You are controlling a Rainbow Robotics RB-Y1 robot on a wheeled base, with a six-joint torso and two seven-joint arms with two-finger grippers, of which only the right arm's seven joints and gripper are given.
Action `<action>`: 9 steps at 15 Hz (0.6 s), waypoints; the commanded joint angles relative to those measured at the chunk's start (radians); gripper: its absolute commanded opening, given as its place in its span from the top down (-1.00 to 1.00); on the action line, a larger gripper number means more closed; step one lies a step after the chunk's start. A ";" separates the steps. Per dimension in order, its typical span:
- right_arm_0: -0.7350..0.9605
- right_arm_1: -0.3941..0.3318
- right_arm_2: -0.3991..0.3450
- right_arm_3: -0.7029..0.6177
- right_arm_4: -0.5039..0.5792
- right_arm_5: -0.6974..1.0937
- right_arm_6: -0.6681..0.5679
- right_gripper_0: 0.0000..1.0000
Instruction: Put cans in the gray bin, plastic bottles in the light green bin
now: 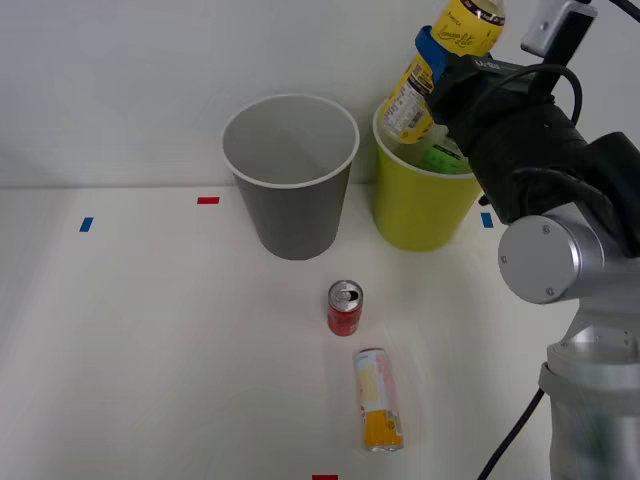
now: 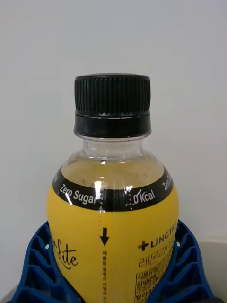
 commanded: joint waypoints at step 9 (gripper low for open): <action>-0.219 -0.022 -0.038 0.393 0.079 -0.139 0.060 1.00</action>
